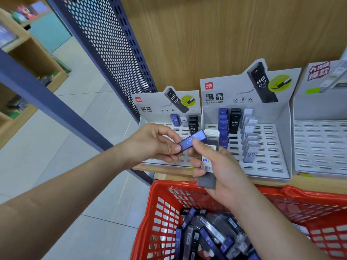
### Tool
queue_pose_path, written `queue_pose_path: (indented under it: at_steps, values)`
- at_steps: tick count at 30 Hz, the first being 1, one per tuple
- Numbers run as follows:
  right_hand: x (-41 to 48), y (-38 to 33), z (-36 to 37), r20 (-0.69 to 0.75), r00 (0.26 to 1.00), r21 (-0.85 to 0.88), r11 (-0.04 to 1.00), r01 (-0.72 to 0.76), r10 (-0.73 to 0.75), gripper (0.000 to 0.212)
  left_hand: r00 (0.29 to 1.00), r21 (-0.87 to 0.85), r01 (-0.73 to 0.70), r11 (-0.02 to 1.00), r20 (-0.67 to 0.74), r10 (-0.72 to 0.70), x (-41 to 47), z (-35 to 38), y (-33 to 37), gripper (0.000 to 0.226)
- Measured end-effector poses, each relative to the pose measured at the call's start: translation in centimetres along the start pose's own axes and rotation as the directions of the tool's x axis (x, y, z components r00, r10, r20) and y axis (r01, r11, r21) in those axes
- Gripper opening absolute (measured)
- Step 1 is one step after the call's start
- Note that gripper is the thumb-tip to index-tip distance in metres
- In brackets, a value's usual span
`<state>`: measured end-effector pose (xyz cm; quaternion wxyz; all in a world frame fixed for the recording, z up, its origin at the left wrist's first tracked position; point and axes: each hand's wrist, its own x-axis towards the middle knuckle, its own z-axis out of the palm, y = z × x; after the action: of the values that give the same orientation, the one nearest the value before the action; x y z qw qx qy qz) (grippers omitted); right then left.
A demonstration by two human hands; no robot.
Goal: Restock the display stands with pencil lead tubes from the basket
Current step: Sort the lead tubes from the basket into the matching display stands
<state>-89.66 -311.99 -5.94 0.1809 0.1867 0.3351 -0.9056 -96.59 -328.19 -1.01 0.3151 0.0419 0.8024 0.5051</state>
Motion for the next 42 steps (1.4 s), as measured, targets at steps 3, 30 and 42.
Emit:
queue_pose_path:
  at_steps: [3, 30, 42]
  values:
    - [0.2, 0.3, 0.1, -0.067, 0.997, -0.077, 0.996, 0.035, -0.040, 0.019, 0.995, 0.017, 0.035, 0.999, 0.091, -0.036, -0.4, 0.3, 0.1, 0.018]
    - [0.9, 1.3, -1.5, -0.118, 0.993, -0.392, 0.918, -0.058, 0.012, 0.020, 0.752, 0.410, -0.100, 0.906, -0.565, 0.339, 5.8, -1.6, -1.4, 0.019]
    - [0.7, 0.8, -1.6, -0.096, 0.995, -0.338, 0.940, -0.055, 0.024, 0.029, 0.724, 0.861, -0.163, 0.481, -0.227, 0.651, 6.6, -1.6, -2.6, 0.022]
